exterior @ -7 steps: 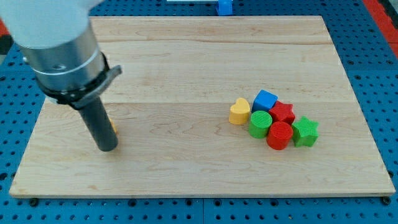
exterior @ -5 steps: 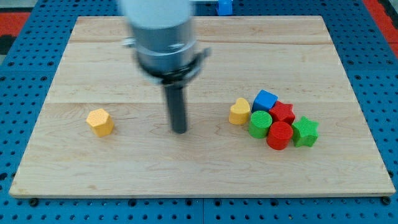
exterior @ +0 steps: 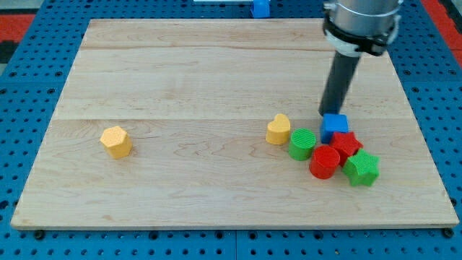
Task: Push the blue cube into green circle
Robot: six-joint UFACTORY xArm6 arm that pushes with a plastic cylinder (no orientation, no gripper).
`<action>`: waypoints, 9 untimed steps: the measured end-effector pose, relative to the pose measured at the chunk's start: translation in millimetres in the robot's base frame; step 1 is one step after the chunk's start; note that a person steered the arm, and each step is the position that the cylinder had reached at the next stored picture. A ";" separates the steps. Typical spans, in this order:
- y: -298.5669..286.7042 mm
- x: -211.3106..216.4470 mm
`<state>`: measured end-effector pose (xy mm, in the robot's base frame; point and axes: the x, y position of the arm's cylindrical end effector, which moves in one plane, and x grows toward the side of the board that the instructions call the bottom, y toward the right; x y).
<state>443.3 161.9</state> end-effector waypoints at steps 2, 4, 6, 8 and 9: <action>68.0 2.5; 93.2 41.0; 63.9 21.3; -43.2 18.7; -73.2 18.7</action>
